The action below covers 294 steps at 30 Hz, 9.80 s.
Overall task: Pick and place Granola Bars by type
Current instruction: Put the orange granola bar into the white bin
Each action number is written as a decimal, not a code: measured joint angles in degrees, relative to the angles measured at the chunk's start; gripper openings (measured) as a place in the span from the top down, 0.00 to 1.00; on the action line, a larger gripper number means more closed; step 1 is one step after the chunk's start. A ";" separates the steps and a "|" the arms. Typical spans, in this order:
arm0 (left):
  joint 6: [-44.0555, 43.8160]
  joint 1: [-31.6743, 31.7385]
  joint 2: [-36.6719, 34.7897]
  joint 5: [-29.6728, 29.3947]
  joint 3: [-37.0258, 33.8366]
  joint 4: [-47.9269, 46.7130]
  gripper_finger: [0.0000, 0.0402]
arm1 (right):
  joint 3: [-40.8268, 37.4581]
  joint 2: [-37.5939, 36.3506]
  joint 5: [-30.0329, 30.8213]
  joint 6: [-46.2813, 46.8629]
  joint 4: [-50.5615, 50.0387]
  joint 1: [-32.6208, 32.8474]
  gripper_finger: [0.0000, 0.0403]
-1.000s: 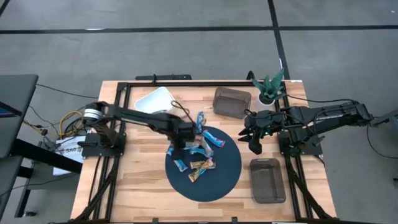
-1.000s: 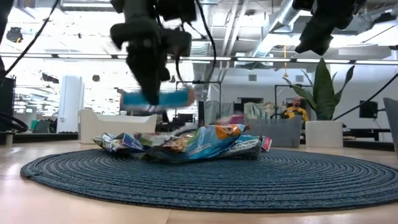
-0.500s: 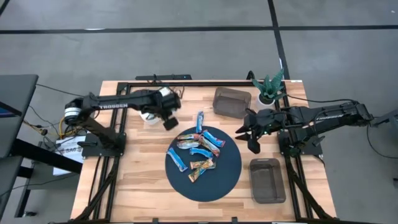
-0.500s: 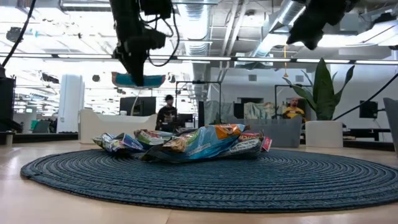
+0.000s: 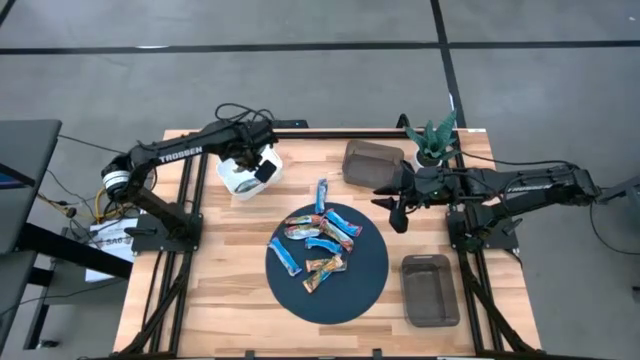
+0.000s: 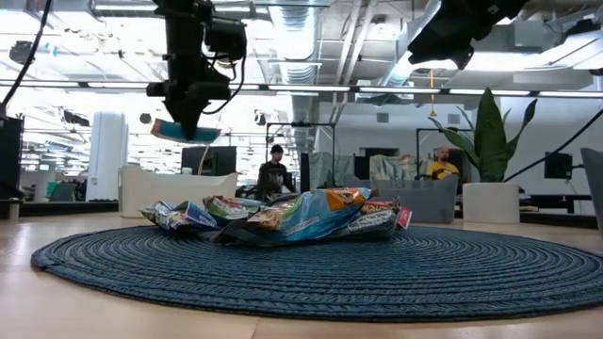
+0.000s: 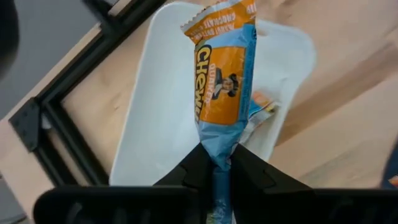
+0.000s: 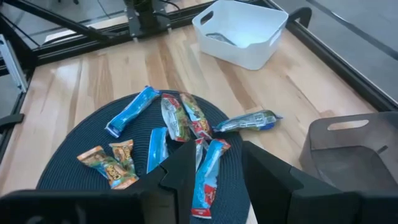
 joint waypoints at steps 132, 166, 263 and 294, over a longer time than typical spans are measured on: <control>-27.60 -49.83 25.31 6.39 6.91 35.68 1.00 | 0.39 -0.10 -20.28 -0.97 -12.94 6.51 0.70; -26.87 -50.29 29.58 14.15 4.98 42.37 0.86 | 0.39 -0.11 -18.57 -0.48 -11.17 6.49 0.70; -35.12 -20.03 -17.85 -13.84 -17.06 8.13 0.95 | 0.39 -0.13 -3.20 -1.57 8.69 4.42 0.70; -3.01 -17.94 -17.73 20.00 -17.59 36.86 0.68 | 0.39 -0.13 -4.14 -2.54 8.17 0.42 0.70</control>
